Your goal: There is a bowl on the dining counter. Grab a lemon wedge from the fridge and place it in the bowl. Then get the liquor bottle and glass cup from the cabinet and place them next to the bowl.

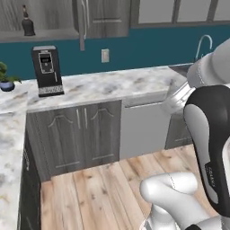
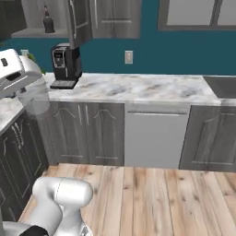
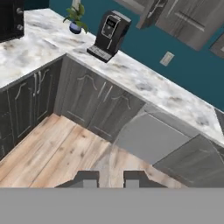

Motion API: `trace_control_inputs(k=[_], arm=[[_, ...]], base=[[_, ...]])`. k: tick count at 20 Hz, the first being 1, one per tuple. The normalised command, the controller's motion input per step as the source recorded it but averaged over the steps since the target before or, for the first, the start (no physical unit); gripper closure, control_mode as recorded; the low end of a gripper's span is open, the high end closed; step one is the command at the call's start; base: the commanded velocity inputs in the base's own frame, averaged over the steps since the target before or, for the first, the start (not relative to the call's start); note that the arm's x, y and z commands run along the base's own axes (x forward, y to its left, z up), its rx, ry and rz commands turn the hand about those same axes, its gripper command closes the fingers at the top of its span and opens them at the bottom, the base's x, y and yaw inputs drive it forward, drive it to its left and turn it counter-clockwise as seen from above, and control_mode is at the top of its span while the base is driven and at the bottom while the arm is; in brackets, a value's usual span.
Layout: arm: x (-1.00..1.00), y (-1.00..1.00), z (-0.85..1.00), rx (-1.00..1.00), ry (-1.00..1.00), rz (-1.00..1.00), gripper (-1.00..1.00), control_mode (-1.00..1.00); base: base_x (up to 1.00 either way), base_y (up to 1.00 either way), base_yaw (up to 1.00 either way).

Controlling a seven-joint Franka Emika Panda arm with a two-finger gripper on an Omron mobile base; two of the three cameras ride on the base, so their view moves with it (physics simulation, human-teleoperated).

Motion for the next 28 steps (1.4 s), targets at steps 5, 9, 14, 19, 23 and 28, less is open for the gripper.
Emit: trace_control_inputs(k=[5, 9, 14, 19, 23, 28], arm=[[0.0, 0.0, 0.0, 0.0, 0.0, 0.0, 1.0, 1.0], [0.0, 0.0, 0.0, 0.0, 0.0, 0.0, 1.0, 1.0], [0.0, 0.0, 0.0, 0.0, 0.0, 0.0, 1.0, 1.0], [0.0, 0.0, 0.0, 0.0, 0.0, 0.0, 1.0, 1.0], [0.0, 0.0, 0.0, 0.0, 0.0, 0.0, 1.0, 1.0], [0.0, 0.0, 0.0, 0.0, 0.0, 0.0, 1.0, 1.0]], base=[[-0.86, -0.41, -0.52], [-0.38, -0.37, -0.7], [-0.4, -0.47, -0.66], [-0.45, -0.37, -0.67], [-0.5, -0.44, -0.64], [-0.53, -0.7, -0.57]])
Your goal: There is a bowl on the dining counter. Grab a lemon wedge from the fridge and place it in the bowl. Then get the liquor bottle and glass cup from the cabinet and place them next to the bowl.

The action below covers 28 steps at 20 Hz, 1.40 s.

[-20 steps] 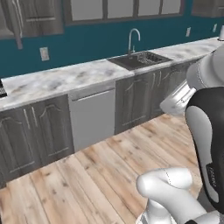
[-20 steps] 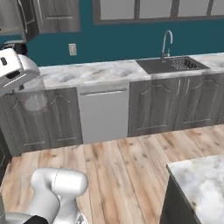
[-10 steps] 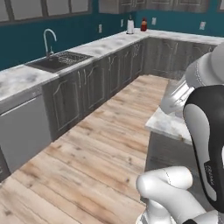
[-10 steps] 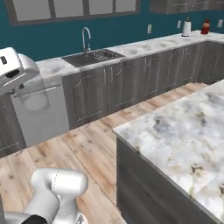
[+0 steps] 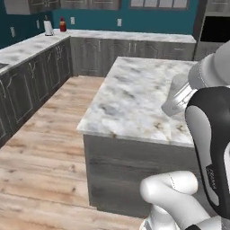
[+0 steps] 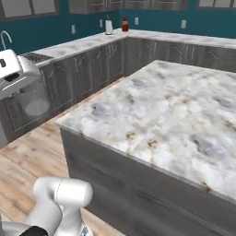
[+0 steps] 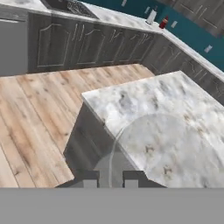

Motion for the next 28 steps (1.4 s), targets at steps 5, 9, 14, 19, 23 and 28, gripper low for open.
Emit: trace_control_inputs(k=[5, 9, 14, 19, 23, 28], arm=[[0.0, 0.0, 0.0, 0.0, 0.0, 0.0, 1.0, 1.0], [0.0, 0.0, 0.0, 0.0, 0.0, 0.0, 1.0, 1.0], [0.0, 0.0, 0.0, 0.0, 0.0, 0.0, 1.0, 1.0], [0.0, 0.0, 0.0, 0.0, 0.0, 0.0, 1.0, 1.0], [0.0, 0.0, 0.0, 0.0, 0.0, 0.0, 1.0, 1.0], [0.0, 0.0, 0.0, 0.0, 0.0, 0.0, 1.0, 1.0]], base=[[-0.47, -0.88, -0.53], [-0.48, -0.99, -0.49], [-0.39, -1.0, -0.41], [-0.12, -1.0, -0.13], [-0.04, -1.0, -0.01], [-0.05, -1.0, 0.06]])
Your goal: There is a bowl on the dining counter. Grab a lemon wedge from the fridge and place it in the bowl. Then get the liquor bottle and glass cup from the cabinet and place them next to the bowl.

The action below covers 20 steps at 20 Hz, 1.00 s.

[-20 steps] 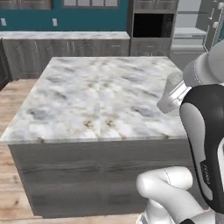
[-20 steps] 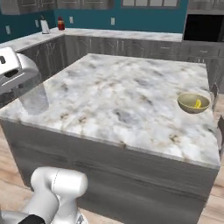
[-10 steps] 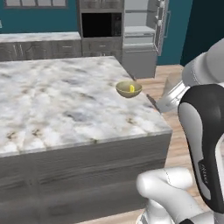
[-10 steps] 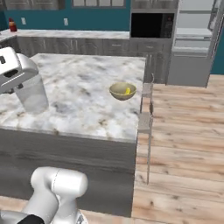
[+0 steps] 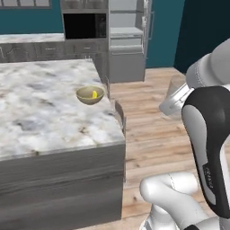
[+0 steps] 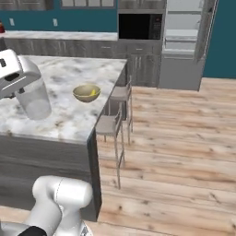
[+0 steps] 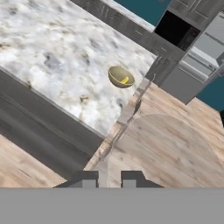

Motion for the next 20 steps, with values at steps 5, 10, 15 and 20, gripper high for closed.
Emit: trace_control_inputs(k=[5, 10, 15, 20], arm=[[0.0, 0.0, 0.0, 0.0, 0.0, 0.0, 1.0, 1.0], [0.0, 0.0, 0.0, 0.0, 0.0, 0.0, 1.0, 1.0], [0.0, 0.0, 0.0, 0.0, 0.0, 0.0, 1.0, 1.0], [0.0, 0.0, 0.0, 0.0, 0.0, 0.0, 1.0, 1.0]], base=[[0.12, -0.94, 0.36], [0.25, -0.65, 0.5], [0.37, -0.49, 0.56], [0.44, -0.41, 0.6]])
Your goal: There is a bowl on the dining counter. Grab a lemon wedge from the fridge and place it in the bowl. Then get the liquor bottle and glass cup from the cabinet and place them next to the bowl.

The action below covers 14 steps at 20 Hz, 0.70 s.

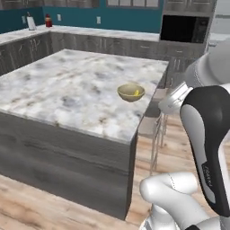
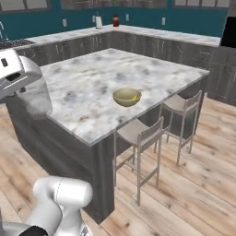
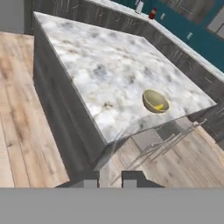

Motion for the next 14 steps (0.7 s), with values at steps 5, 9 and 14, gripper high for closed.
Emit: trace_control_inputs(k=[5, 9, 14], arm=[[0.0, 0.0, 0.0, 0.0, 0.0, 0.0, 1.0, 1.0], [0.0, 0.0, 0.0, 0.0, 0.0, 0.0, 1.0, 1.0], [0.0, 0.0, 0.0, 0.0, 0.0, 0.0, 1.0, 1.0]], base=[[0.4, -0.45, 0.58], [0.15, -0.54, 0.56], [0.0, -0.67, 0.53]])
